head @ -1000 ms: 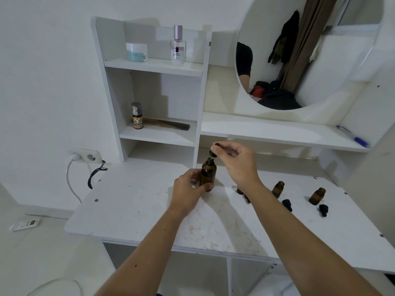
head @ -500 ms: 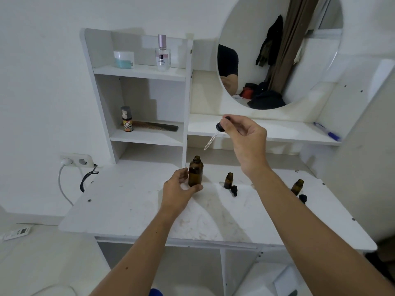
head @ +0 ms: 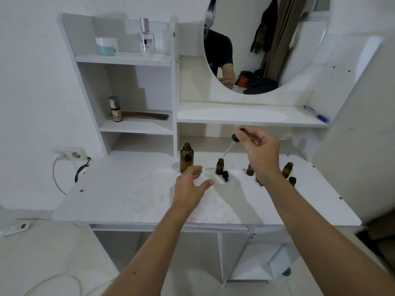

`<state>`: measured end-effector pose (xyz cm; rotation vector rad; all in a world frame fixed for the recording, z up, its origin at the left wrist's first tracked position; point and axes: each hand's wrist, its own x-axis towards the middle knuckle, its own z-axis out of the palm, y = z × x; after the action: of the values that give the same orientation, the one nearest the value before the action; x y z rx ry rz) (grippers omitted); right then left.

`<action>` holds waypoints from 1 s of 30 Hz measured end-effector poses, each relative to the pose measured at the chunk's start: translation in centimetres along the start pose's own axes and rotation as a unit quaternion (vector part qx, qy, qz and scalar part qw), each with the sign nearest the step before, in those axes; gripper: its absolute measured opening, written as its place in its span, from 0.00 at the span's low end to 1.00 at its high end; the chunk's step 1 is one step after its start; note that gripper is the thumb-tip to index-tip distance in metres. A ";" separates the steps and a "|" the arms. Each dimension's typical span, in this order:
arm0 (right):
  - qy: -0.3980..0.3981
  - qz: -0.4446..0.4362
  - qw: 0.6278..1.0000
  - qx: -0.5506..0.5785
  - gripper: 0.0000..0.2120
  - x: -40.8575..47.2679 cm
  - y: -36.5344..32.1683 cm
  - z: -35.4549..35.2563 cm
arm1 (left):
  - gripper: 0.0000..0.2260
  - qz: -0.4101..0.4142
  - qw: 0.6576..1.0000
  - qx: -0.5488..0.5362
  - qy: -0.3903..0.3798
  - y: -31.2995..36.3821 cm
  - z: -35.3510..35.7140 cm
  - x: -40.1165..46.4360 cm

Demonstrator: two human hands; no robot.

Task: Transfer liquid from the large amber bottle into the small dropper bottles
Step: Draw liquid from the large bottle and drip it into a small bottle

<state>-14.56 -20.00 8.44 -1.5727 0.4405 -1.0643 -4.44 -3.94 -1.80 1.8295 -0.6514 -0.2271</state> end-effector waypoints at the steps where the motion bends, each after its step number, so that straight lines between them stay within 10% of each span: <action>1: 0.002 0.006 1.000 -0.002 0.10 0.0 0.3 0.0 | 0.26 0.004 1.000 -0.002 -0.014 0.2 0.6 0.5; 30: -0.037 0.025 0.993 -0.107 0.05 0.9 3.8 1.0 | 0.14 0.050 0.996 0.063 -0.049 -0.1 5.0 5.8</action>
<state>-12.29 -21.24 5.39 -1.7742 0.5544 -0.9422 -1.85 -11.11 -2.71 1.9081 -0.8402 -0.2135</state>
